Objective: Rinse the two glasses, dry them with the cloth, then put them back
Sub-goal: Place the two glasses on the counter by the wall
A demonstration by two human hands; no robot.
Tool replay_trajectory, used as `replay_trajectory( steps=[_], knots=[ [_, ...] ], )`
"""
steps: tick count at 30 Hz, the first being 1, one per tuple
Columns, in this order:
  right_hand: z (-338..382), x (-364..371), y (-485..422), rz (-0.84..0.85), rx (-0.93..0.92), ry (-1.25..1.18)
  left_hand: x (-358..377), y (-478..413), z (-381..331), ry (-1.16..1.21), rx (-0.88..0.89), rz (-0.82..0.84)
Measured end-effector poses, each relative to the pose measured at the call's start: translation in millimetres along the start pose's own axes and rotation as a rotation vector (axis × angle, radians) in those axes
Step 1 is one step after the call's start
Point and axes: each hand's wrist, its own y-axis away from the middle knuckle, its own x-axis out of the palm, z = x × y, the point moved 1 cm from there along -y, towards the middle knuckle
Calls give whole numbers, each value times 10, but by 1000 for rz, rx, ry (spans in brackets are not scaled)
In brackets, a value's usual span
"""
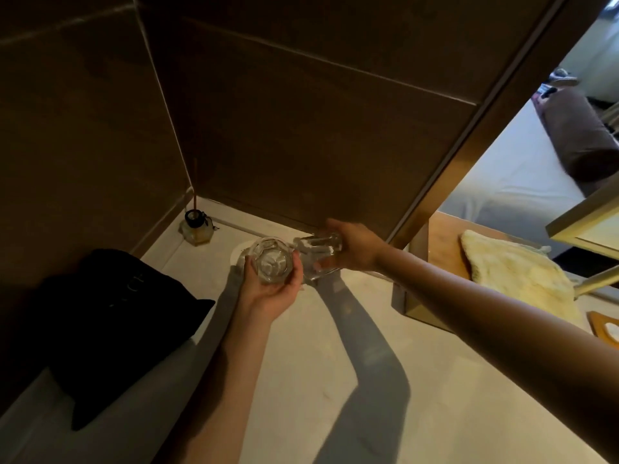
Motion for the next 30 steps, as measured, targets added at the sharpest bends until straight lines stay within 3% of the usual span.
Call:
replay_trajectory(
  steps=[6,11,30],
  knots=[
    [100,130,-258,40,-87,367,66,-99,-194,165,27,-58],
    [170,183,-318,39,-80,368,43,-106,-276,318,23,-67],
    [218,254,-283,42,-134,500,104,-163,-415,331,8,-71]
  ],
)
